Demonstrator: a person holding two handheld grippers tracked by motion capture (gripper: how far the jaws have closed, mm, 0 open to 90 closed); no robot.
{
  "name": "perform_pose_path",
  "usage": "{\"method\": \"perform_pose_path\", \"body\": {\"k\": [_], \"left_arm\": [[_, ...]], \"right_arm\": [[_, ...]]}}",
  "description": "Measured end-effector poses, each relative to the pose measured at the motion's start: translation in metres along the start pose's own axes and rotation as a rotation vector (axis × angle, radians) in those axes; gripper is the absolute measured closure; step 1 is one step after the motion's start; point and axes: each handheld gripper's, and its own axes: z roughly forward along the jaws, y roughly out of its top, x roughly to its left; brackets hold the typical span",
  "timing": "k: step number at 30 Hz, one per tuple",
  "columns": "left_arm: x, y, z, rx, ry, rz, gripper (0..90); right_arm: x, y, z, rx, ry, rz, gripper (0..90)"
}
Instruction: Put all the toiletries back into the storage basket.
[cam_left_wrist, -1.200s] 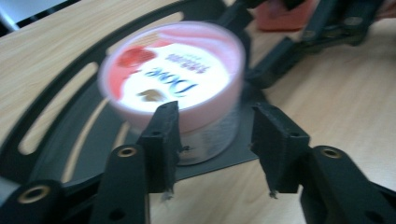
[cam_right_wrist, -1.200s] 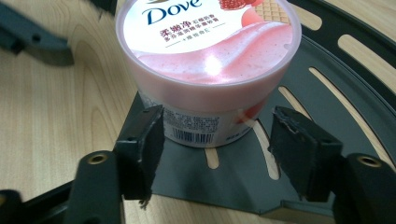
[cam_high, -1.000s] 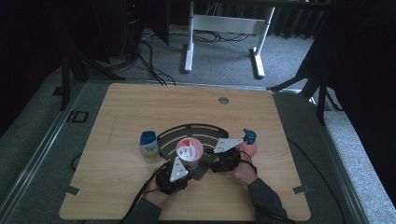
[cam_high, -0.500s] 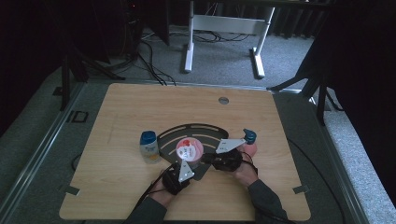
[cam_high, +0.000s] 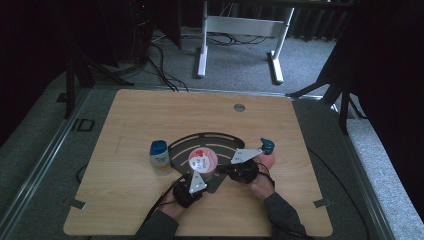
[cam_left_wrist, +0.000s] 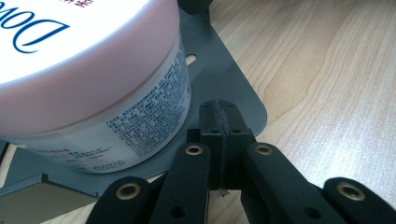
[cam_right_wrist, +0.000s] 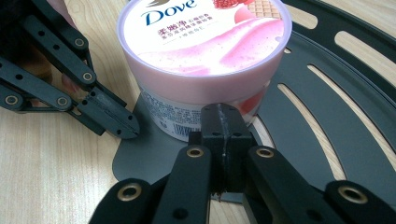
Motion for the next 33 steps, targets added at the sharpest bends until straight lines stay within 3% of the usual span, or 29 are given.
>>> {"method": "perform_pose_path", "body": {"k": [18, 33], "left_arm": [[0.002, 0.000, 0.000, 0.002, -0.013, -0.009, 90.0], [0.002, 0.000, 0.000, 0.002, -0.012, -0.006, 90.0]], "right_arm": [[0.004, 0.013, 0.017, 0.003, 0.002, -0.001, 90.0], [0.001, 0.035, 0.043, 0.012, -0.035, 0.027, 90.0]]}}
